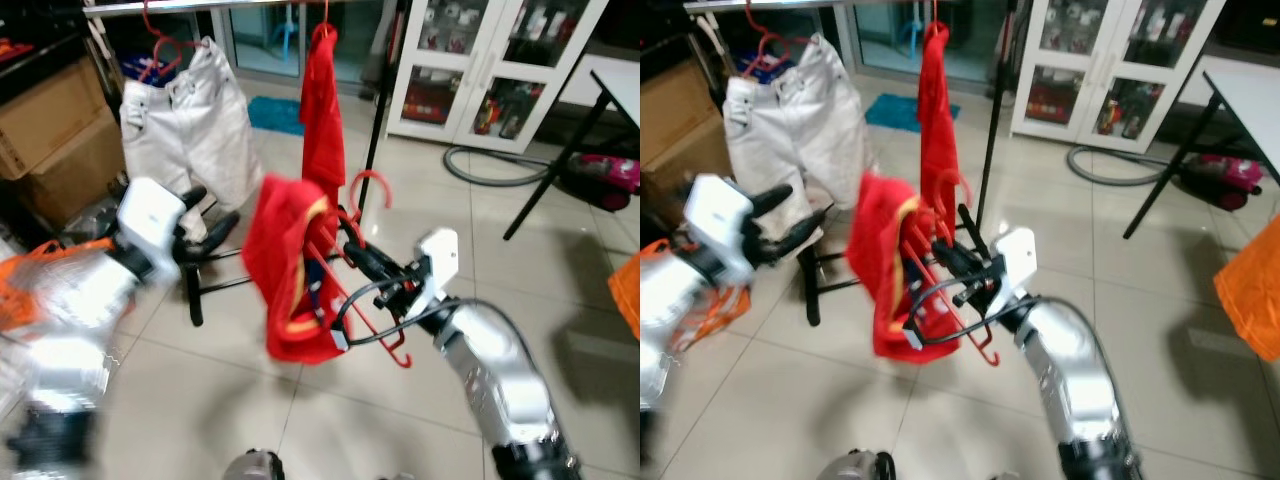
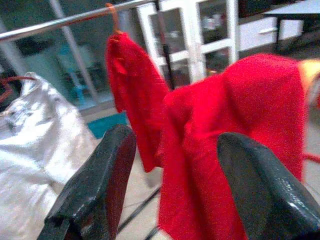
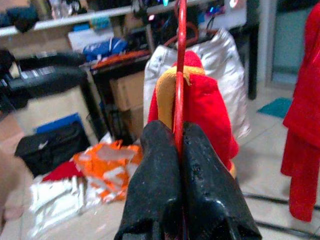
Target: Hang hanger
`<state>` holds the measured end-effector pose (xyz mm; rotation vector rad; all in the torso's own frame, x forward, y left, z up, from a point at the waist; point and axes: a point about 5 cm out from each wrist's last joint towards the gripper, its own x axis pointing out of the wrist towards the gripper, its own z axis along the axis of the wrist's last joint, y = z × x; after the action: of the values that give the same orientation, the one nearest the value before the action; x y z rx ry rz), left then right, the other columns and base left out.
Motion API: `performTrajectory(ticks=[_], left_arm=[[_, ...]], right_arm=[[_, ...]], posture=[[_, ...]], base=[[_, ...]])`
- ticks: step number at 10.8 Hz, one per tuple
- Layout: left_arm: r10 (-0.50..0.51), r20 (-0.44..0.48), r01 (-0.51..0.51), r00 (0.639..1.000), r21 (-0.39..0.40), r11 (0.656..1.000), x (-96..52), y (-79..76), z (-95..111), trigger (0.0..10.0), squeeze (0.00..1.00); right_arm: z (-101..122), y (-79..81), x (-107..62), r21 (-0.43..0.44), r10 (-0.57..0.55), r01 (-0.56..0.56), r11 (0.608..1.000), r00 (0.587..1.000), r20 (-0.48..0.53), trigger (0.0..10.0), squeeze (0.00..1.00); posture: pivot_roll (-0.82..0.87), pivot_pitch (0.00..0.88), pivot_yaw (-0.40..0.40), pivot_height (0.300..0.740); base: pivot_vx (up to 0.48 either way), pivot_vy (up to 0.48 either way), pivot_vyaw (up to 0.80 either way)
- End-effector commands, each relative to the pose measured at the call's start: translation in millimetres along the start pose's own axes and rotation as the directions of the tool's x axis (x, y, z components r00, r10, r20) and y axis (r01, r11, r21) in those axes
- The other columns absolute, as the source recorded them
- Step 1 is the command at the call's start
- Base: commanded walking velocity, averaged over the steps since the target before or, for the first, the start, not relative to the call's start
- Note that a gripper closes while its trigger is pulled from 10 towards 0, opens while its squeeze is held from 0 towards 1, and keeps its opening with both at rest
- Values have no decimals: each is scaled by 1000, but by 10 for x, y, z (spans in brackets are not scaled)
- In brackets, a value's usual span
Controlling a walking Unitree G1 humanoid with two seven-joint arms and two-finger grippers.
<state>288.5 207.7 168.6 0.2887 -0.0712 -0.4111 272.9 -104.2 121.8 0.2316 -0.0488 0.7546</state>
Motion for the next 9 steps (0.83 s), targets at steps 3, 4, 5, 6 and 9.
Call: performTrajectory(ticks=[3,4,5,6,9], left_arm=[[19,87,-8,996,-130,992,-50,-447,-111,10000,0],[-22,116,44,993,-191,981,-17,-562,-123,10000,1000],[-85,130,114,988,-233,966,51,-657,-142,10000,1000],[-132,119,157,984,-233,960,122,-686,-189,10000,1000],[-205,115,226,972,-216,950,296,-613,-219,10000,1000]], right_arm=[[96,78,-65,-81,-38,48,996,991,125,0,0],[102,109,-60,-85,-35,47,995,990,134,0,0],[116,147,-45,-96,-19,33,995,990,139,0,0],[122,169,-36,-112,-4,19,994,991,135,0,0],[163,218,-10,-115,6,12,993,988,157,0,0]], posture=[[77,51,13,740],[71,54,11,740],[67,56,10,740],[57,55,8,740],[47,63,8,740]], base=[[0,0,0],[0,0,0],[0,0,0],[0,0,0],[0,0,0]])
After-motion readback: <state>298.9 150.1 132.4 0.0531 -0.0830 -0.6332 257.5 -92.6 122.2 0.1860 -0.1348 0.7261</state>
